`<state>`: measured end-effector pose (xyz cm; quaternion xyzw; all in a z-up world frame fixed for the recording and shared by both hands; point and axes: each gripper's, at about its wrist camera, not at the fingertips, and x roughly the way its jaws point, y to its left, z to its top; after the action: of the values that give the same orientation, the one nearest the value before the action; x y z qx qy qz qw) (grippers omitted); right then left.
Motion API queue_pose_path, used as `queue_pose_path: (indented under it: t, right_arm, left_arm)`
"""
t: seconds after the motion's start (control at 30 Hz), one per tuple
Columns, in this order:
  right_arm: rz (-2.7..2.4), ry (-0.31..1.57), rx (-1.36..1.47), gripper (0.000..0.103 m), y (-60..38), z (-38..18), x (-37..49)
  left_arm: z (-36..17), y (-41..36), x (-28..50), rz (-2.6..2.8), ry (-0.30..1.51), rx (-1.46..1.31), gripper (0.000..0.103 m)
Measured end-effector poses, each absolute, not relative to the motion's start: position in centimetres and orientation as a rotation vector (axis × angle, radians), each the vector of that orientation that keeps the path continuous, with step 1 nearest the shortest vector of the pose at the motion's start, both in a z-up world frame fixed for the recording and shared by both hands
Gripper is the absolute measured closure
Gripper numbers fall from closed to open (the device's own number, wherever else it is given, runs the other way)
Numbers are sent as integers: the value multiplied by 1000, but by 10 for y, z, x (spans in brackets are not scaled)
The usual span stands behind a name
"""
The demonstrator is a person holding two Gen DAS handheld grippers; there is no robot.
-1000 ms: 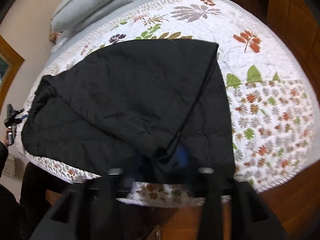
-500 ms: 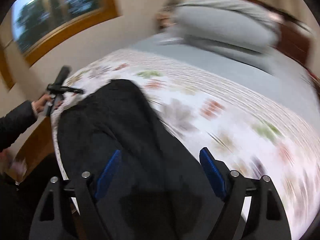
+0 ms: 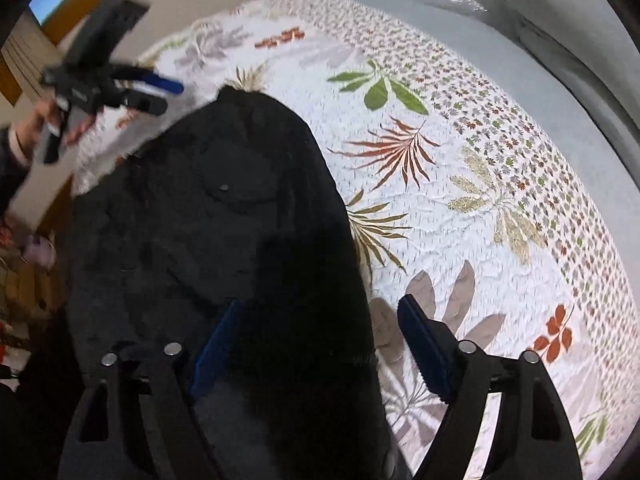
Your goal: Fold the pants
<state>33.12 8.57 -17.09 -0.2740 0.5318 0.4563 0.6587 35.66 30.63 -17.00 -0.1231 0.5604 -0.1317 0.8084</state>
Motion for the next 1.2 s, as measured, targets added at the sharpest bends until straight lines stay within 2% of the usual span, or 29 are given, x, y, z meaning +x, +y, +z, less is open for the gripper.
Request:
queue_pose_path:
  t: [0.07,0.1,0.13,0.2,0.23,0.4,0.53,0.7,0.73,0.77,0.87,1.0,1.2]
  right_arm:
    - [1014,1208,-665,33,87,-180,332]
    - [1014,1215,-671,40,86,-182,332]
    - [1016,1233,-682,56,84,-187,333]
    - [1017,1239,-711,75,81,-195,333]
    - [1016,1217,-719,81,79,-195,332]
    - [1078,1189,-682,83,75,-187,328]
    - [1122,1175,-681,84,76,-185,322]
    - [1157,1175,-656,84,73,-184,326]
    - [1161,1175,-650,84,72,-184,327]
    - [1164,1173,-647,84,72,-184,328]
    - [1179,1166,-639,84,71,-186,330]
    - [1196,1158,-624,84,69,-187,331]
    - [1205,1146,-613,84,67,-186,332]
  left_arm:
    - [-175,292,374,-305,1232,-221,10]
    - [-178,285,382,-303,1250,-193,10]
    - [-180,277,390,-300,1271,-156,10]
    - [-181,263,404,-346,1316,-109,10]
    - [-180,253,413,-374,1344,-76,10]
    - [-173,212,444,-386,1382,219,10]
    - [-171,178,451,-434,1288,519,10]
    - [-181,151,454,-558,1261,710,12]
    - [-185,149,455,-577,1272,731,28]
    - [-191,146,458,-597,1300,753,53]
    - [-206,145,467,-638,1373,738,56]
    - [-214,144,472,-667,1380,743,59]
    - [-228,147,476,-712,1426,681,71]
